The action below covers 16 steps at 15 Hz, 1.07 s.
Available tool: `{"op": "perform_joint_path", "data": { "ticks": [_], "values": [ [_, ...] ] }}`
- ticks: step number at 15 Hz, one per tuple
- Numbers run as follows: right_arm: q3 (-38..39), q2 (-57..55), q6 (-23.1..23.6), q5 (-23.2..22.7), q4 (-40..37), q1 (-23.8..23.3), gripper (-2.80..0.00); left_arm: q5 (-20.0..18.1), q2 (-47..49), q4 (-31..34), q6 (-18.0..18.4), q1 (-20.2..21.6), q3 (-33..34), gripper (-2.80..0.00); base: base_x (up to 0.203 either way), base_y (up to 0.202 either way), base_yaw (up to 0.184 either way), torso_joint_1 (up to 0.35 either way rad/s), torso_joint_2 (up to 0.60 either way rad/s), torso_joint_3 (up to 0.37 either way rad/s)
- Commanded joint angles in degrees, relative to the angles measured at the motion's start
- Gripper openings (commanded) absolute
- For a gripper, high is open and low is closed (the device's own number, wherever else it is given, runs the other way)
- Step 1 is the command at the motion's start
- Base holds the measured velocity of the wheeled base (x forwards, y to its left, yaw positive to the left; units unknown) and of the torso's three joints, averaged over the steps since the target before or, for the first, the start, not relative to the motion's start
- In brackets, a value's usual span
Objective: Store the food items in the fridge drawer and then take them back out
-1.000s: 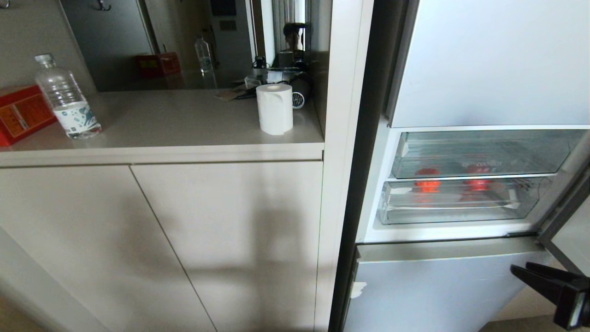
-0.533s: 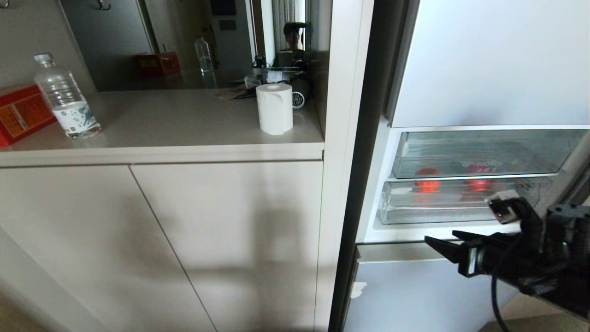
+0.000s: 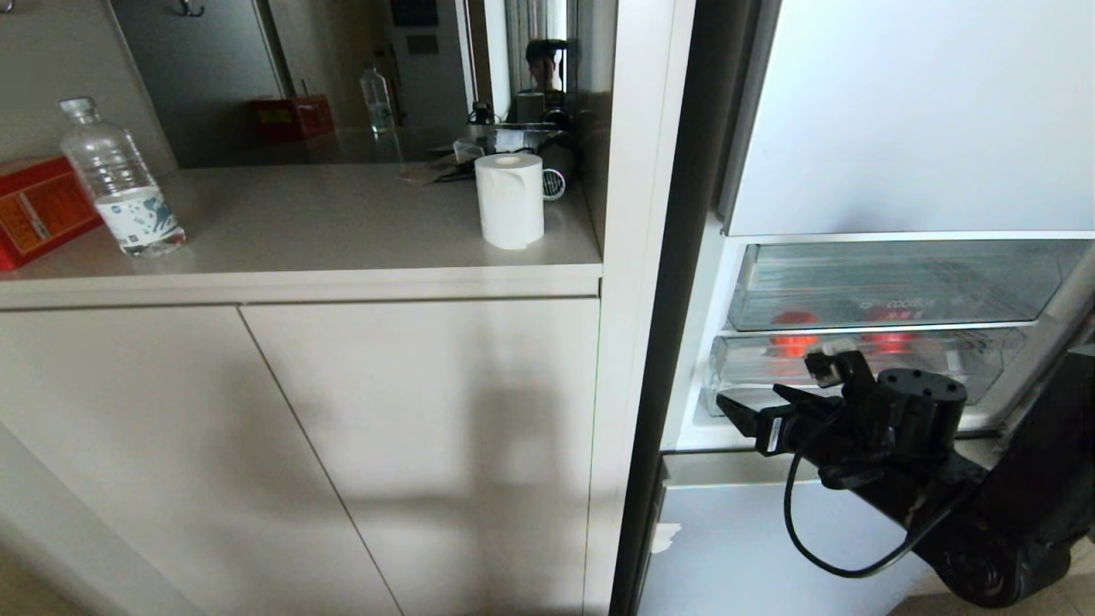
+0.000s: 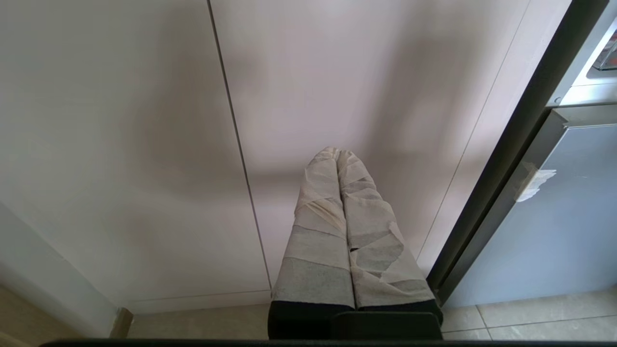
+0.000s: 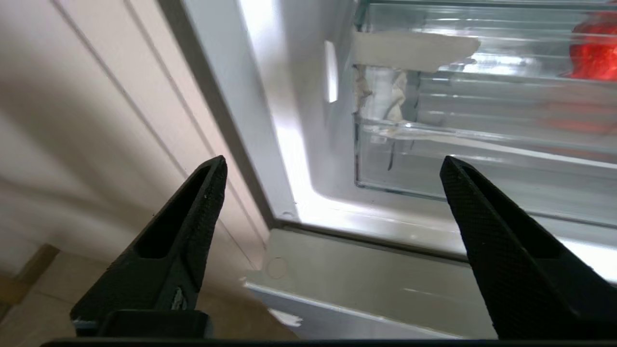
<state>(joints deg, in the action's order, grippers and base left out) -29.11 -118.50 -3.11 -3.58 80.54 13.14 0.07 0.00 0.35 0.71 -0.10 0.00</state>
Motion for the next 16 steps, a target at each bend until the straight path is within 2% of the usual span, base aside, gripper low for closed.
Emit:
{"op": "perform_joint_path", "data": {
  "ticks": [1, 3, 8, 16],
  "values": [
    [-1.79, -2.11, 0.35, 0.79, 0.24, -1.27, 0.0, 0.01, 0.09, 0.0, 0.0, 0.01, 0.0, -2.8, 0.0, 0.0, 0.0, 0.0, 0.0, 0.0],
    [-2.3, -4.19, 1.58, 2.09, 0.42, -1.78, 0.0, 0.01, 0.09, 0.0, 0.0, 0.01, 0.0, -2.8, 0.0, 0.0, 0.0, 0.0, 0.0, 0.0],
    [-9.19, -8.86, 1.85, 4.37, 0.49, -2.15, 0.0, 0.01, 0.09, 0.0, 0.0, 0.01, 0.0, -2.8, 0.0, 0.0, 0.0, 0.0, 0.0, 0.0],
    [-11.37, -9.2, 0.93, 4.28, 0.52, -1.74, 0.0, 0.01, 0.09, 0.0, 0.0, 0.01, 0.0, -2.8, 0.0, 0.0, 0.0, 0.0, 0.0, 0.0]
  ]
}}
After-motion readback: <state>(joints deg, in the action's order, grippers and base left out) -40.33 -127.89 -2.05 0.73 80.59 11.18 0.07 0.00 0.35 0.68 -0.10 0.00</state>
